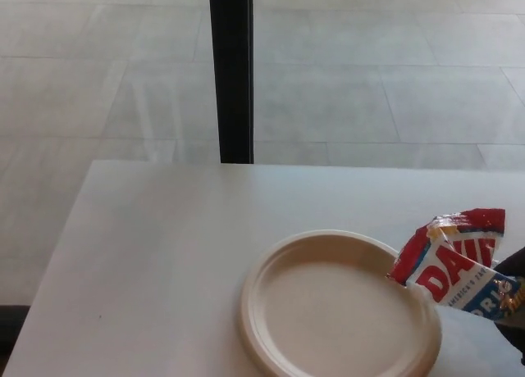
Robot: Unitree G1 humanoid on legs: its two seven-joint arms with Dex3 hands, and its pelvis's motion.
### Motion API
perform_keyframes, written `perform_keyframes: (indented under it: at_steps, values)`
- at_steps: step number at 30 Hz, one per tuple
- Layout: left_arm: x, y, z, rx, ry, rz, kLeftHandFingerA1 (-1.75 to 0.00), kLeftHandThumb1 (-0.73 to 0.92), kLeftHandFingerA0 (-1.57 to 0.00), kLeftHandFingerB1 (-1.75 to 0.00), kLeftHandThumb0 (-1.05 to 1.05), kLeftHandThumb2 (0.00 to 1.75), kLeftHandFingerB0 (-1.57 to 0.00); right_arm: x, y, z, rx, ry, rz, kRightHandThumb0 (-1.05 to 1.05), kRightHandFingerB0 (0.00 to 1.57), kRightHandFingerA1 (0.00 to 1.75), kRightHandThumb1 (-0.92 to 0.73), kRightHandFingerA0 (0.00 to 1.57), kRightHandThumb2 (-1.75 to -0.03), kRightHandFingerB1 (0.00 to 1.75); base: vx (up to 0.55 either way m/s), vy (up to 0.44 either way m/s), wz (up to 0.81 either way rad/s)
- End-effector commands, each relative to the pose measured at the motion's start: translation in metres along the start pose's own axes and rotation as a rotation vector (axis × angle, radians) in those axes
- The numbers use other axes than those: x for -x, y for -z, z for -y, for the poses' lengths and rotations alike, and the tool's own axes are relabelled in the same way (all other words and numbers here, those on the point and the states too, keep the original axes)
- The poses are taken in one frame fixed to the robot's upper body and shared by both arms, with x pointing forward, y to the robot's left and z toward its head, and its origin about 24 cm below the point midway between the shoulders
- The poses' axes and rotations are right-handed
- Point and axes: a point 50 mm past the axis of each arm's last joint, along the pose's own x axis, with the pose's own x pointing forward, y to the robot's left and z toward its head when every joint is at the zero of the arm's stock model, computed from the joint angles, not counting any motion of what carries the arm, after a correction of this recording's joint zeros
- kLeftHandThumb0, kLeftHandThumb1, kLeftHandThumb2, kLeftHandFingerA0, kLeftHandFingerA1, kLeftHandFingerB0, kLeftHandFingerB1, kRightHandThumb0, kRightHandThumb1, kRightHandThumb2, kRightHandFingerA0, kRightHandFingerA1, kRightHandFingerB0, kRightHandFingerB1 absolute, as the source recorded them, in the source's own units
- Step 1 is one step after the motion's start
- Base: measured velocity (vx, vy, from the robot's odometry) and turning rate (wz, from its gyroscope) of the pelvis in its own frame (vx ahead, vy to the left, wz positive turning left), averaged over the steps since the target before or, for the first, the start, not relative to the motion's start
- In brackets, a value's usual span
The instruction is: The robot uses its right hand to pick up a bag of sunflower seeds kept in the middle of the desk and tilts it over a plate kept next to it to pour out a few seeds and then puts the bag of seeds back on the desk
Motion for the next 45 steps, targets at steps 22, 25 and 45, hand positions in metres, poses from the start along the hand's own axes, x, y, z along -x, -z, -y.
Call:
perform_keyframes:
  at_steps: [22,25,45]
  values:
    - [0.001,-0.007,-0.011,-0.021,-0.029,0.011,-0.52,0.92,-0.25,-0.34,-0.91,0.67,-0.19,-0.038,-0.031,0.023,0.263,-0.043,0.304,-0.23,0.75,1.75,-0.61,0.94,-1.06,1.56,0.0,0.0,0.0]
    - [0.001,-0.009,-0.011,-0.025,-0.02,0.023,-0.52,0.92,-0.23,-0.35,-0.92,0.68,-0.19,-0.043,-0.035,0.026,0.296,-0.038,0.326,-0.23,0.74,1.75,-0.58,0.93,-1.08,1.56,0.0,0.0,0.0]
    - [0.0,-0.014,-0.01,-0.029,-0.03,0.03,-0.51,0.92,-0.27,-0.34,-0.93,0.68,-0.21,-0.063,-0.061,0.041,0.5,-0.084,0.485,-0.37,0.84,1.36,-0.52,1.23,-0.98,0.78,0.0,0.0,0.0]
